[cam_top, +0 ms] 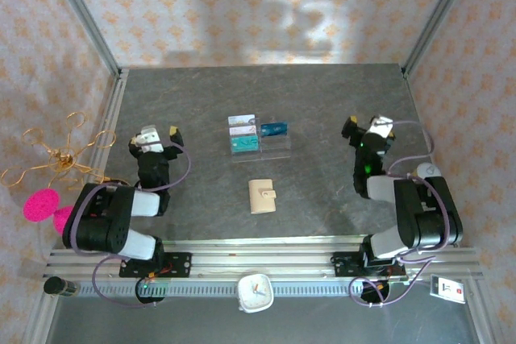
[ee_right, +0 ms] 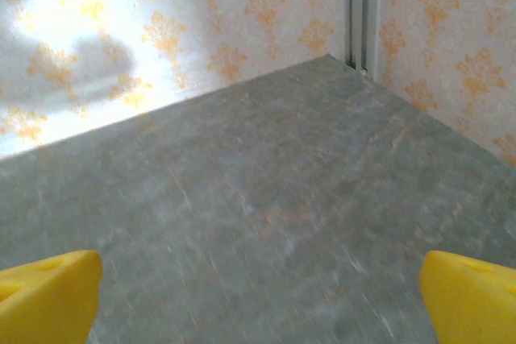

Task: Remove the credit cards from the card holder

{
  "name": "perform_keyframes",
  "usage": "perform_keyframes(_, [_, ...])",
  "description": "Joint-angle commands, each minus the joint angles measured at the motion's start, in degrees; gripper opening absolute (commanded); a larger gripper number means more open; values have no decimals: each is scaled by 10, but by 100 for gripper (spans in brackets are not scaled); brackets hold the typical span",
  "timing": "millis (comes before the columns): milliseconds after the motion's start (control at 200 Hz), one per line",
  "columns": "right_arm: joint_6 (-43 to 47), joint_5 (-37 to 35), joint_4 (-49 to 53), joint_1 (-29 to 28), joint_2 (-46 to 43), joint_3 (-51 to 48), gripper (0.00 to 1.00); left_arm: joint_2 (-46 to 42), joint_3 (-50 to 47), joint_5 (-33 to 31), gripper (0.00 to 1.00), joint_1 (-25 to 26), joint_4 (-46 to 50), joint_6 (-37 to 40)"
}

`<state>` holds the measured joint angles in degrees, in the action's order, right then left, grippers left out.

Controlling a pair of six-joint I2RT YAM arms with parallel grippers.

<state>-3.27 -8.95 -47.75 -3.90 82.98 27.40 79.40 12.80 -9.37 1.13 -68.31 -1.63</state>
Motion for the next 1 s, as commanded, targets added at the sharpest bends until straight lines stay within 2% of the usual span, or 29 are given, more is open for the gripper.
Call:
perform_keyframes(0, [-53,-15,137,0,-30,28,100,-53,13,-21,100,-2,59,-12])
perform_keyframes(55, [-67,-57,163,-9,-43,39,100,-84,10,-28,99,-3,59,-31])
perform_keyframes(130, [-87,-158,213,-27,-50,68,100,-121,1,-36,99,-3,34,-71])
perform_keyframes(180, [-138,-211,250,-27,-42,93,100,-138,-3,-53,99,-3,15,-129])
perform_keyframes(215, [-184,-221,299,-24,-33,120,100,-143,-2,-64,99,-3,3,-166])
perform_keyframes(275, [-248,-217,388,-17,-13,169,100,-151,9,-70,99,-4,9,-222])
perform_keyframes(335, [-345,-200,503,-10,12,221,100,-160,24,-45,99,-6,35,-261])
perform_keyframes(365, [-353,-171,527,-5,25,237,100,-164,29,-31,100,-7,44,-276])
perform_keyframes(456, [-312,-107,498,-9,34,229,95,-178,29,10,100,-12,55,-315])
perform_keyframes(526, [-284,-73,422,-17,1,176,91,-195,26,11,99,-20,89,-409])
perform_keyframes(571, [-277,-56,371,-23,-30,139,92,-213,24,-8,100,-24,153,-490])
perform_keyframes(611, [-273,-46,335,-25,-53,113,93,-226,17,-6,99,-32,171,-527])
perform_keyframes(676, [-260,-29,317,-26,-75,101,94,-239,10,35,99,-37,160,-507])
perform_keyframes(811, [-241,-27,358,-30,-78,121,94,-240,9,130,99,-33,132,-454])
perform_keyframes(996, [-248,-15,369,-36,-86,113,94,-225,7,145,99,15,130,-422])
